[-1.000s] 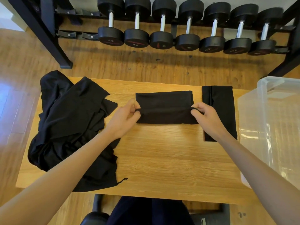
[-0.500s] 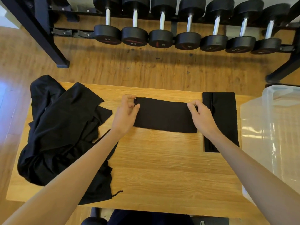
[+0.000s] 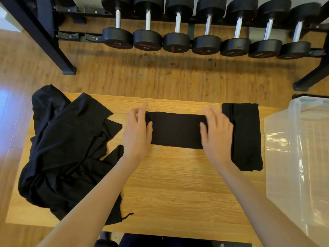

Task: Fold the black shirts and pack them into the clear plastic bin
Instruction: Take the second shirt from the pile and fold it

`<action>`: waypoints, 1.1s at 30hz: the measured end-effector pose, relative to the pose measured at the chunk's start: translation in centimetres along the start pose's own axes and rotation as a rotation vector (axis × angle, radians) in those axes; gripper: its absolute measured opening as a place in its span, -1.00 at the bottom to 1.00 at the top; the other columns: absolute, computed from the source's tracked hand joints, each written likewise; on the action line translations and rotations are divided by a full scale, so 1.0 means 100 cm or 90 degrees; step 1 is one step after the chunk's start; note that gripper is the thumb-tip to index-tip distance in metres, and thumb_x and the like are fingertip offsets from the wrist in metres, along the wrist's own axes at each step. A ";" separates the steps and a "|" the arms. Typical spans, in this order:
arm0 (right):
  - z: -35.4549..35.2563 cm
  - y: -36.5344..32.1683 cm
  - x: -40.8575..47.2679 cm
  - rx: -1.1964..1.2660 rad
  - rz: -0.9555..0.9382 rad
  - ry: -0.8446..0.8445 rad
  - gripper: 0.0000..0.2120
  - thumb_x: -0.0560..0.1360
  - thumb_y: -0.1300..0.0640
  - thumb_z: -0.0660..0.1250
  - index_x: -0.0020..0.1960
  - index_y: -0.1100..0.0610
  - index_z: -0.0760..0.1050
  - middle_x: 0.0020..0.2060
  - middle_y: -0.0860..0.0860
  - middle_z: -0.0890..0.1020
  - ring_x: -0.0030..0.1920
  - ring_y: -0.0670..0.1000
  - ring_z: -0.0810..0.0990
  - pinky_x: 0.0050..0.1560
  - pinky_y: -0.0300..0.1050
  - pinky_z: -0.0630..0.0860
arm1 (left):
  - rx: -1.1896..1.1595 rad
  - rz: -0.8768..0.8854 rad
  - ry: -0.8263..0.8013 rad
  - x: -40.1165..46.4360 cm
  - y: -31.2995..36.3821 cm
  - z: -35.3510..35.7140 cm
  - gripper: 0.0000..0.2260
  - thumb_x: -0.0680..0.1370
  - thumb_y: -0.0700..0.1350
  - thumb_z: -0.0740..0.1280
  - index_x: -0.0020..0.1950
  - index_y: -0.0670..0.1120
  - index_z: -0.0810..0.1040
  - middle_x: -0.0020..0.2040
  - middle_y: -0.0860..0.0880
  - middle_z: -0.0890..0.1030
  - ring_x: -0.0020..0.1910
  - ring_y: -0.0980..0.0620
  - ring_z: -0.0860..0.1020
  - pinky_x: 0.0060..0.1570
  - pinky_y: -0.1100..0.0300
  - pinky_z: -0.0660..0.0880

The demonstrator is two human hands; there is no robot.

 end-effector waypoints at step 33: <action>0.021 0.033 -0.019 0.324 0.293 -0.244 -0.74 0.45 0.10 0.47 -0.13 0.12 0.38 -0.22 0.00 0.49 -0.23 -0.04 0.48 -0.29 -0.24 0.37 | -0.453 -0.274 -0.246 -0.009 -0.022 0.019 -0.83 0.53 -0.17 0.42 0.04 -0.19 0.50 -0.06 0.04 0.67 -0.13 0.25 0.63 -0.20 0.47 0.48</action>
Point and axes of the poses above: each hand's wrist, its own x-axis towards the middle knuckle, its own z-axis out of the palm, y = z × x, the point moved 10 cm from there along x, towards the middle knuckle
